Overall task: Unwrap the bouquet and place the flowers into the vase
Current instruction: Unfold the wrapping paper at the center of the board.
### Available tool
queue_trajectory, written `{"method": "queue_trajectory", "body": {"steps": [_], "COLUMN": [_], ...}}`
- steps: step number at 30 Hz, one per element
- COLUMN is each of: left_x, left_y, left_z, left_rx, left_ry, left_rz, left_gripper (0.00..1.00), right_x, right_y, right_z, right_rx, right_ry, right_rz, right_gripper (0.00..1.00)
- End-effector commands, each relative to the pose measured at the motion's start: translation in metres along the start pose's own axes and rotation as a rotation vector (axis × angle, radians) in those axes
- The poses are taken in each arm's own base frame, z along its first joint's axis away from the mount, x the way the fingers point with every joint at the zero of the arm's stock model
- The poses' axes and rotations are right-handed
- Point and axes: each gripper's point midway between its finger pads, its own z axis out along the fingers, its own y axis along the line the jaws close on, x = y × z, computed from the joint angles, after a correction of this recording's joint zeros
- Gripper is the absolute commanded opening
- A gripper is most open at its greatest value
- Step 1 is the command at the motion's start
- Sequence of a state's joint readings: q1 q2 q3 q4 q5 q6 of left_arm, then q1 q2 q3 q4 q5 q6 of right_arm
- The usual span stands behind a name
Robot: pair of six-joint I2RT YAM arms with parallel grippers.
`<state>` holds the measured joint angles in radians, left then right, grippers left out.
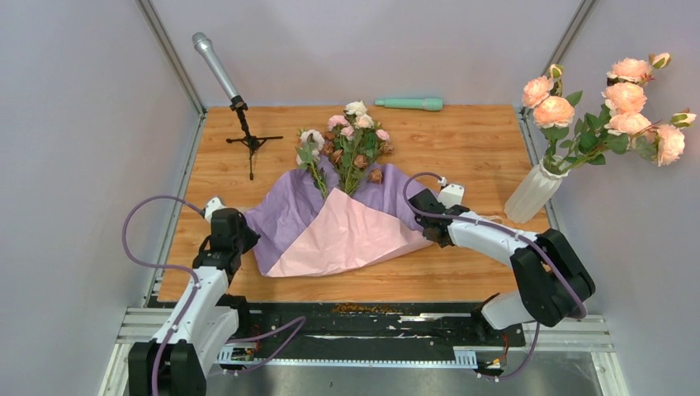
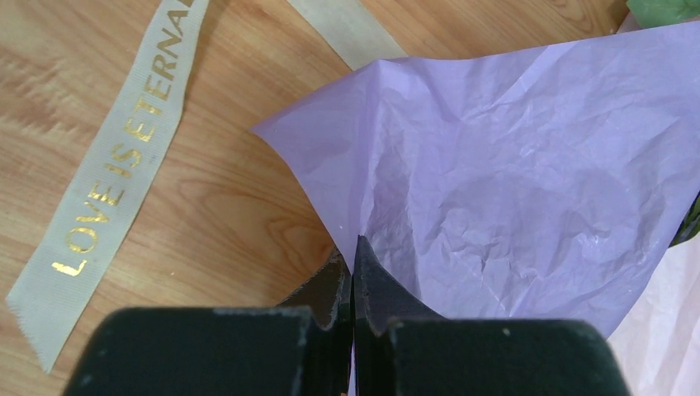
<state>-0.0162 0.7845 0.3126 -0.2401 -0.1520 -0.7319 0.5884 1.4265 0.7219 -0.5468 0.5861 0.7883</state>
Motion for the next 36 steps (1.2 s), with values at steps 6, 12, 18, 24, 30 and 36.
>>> {"method": "queue_trajectory", "body": {"steps": [6,12,18,24,30,36], "left_x": [-0.021,-0.026,-0.009,-0.004,-0.002,-0.004], "left_y": [-0.021,-0.021,0.003,0.026,0.036,0.027], "left_z": [0.02,0.023,0.013,-0.001,-0.009,-0.012], "left_rx": [0.056,0.031,-0.032,-0.098,-0.126,-0.091], "left_ry": [-0.06,-0.065,-0.074,-0.114,-0.138,-0.12], "left_rz": [-0.064,-0.081,-0.152,-0.199,-0.226,-0.215], "left_gripper": [0.0,0.0,0.0,0.0,0.0,0.07], "right_x": [-0.045,-0.051,-0.042,-0.035,-0.03,-0.033], "right_y": [0.011,0.005,-0.011,-0.02,-0.028,-0.029], "right_z": [0.023,0.029,0.031,0.031,0.031,0.024], "right_rx": [0.016,0.027,0.054,0.076,0.106,0.084], "right_ry": [-0.074,-0.071,-0.065,-0.062,-0.066,-0.072], "right_rz": [0.065,0.085,0.118,0.149,0.18,0.189], "right_gripper": [0.0,0.0,0.0,0.0,0.0,0.0]}}
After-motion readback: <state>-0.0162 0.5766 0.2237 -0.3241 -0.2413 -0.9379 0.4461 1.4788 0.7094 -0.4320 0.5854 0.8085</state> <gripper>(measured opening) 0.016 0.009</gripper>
